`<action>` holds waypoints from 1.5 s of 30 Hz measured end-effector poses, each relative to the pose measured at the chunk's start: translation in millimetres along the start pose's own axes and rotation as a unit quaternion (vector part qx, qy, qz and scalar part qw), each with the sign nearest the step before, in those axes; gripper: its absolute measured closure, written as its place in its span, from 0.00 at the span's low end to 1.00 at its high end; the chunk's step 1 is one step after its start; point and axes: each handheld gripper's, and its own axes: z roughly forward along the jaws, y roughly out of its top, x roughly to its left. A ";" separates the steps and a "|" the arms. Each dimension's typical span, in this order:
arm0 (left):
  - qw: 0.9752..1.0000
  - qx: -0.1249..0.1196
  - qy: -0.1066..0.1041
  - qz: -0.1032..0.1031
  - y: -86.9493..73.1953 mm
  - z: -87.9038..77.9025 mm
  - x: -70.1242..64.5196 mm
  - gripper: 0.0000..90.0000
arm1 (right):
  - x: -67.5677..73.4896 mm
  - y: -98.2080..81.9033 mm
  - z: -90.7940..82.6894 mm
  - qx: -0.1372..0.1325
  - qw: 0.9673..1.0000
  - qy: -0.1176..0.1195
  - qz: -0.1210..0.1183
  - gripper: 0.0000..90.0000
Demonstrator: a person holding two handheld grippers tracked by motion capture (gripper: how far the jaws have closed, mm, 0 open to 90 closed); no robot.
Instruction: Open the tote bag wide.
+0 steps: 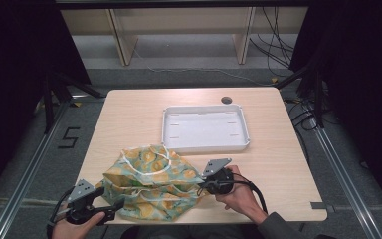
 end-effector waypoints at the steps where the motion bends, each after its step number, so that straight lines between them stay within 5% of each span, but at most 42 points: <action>1: 1.000 0.003 -0.001 0.002 -0.1 -0.2 0.6 0.18 | -1.3 -1.4 -2.4 0.006 1.000 -0.007 -0.002 0.99; 2: 1.000 0.001 -0.001 0.003 -0.1 -0.1 0.7 0.18 | -3.4 -3.0 -3.1 0.004 1.000 -0.011 -0.016 0.99; 4: 1.000 0.000 -0.001 0.003 -0.3 0.2 0.8 0.18 | -9.1 -8.5 -10.5 0.004 1.000 -0.021 -0.013 1.00; 5: 1.000 0.000 -0.004 0.000 -0.4 0.7 0.5 0.18 | -9.9 -11.0 -15.2 0.010 1.000 -0.024 0.006 1.00; 6: 1.000 0.002 -0.004 0.002 -0.4 0.4 0.3 0.18 | -14.1 -15.0 -19.1 0.010 1.000 -0.029 -0.003 1.00; 8: 1.000 0.014 -0.004 0.025 0.4 -1.5 2.2 0.18 | -18.7 -20.5 -26.9 0.012 0.999 -0.040 0.009 1.00; 11: 1.000 0.002 -0.007 0.008 0.0 1.2 -1.4 0.18 | -27.0 -29.5 -38.1 0.016 0.998 -0.059 0.018 1.00; 18: 1.000 0.006 -0.014 0.007 -0.7 3.7 -3.6 0.18 | -42.4 -54.8 -64.1 0.025 0.995 -0.085 0.051 1.00; 22: 0.999 0.029 -0.020 0.037 0.6 3.5 -3.3 0.18 | -49.1 -71.5 -77.9 0.022 0.991 -0.100 0.084 1.00; 23: 1.000 0.013 -0.022 0.016 -0.2 6.8 -7.0 0.18 | -50.9 -74.7 -83.7 0.034 0.991 -0.097 0.085 1.00; 24: 0.999 0.013 -0.024 0.018 -0.3 7.8 -7.9 0.18 | -51.4 -78.8 -86.0 0.029 0.990 -0.106 0.092 1.00; 25: 0.998 0.031 -0.025 0.041 0.6 6.3 -5.9 0.18 | -53.0 -82.7 -89.5 0.029 0.989 -0.108 0.097 1.00; 31: 0.997 0.032 -0.040 0.054 0.3 15.1 -13.7 0.18 | -58.4 -106.9 -108.9 0.039 0.984 -0.121 0.126 0.99; 32: 0.996 0.047 -0.043 0.058 1.5 15.2 -14.5 0.19 | -57.8 -110.1 -110.6 0.038 0.983 -0.123 0.132 0.99; 35: 0.996 0.043 -0.048 0.058 1.6 19.2 -17.5 0.19 | -58.4 -114.4 -117.9 0.037 0.981 -0.125 0.142 0.85; 36: 0.996 0.046 -0.045 0.063 2.1 19.2 -18.0 0.19 | -54.5 -113.6 -117.6 0.019 0.978 -0.127 0.165 0.77; 40: 0.995 0.047 -0.053 0.064 3.2 20.5 -19.2 0.20 | -50.1 -100.9 -126.2 -0.010 0.982 -0.121 0.143 0.54; 45: 0.995 0.036 -0.067 0.059 5.1 23.1 -24.2 0.20 | -33.4 -71.9 -120.8 -0.057 0.991 -0.094 0.074 0.48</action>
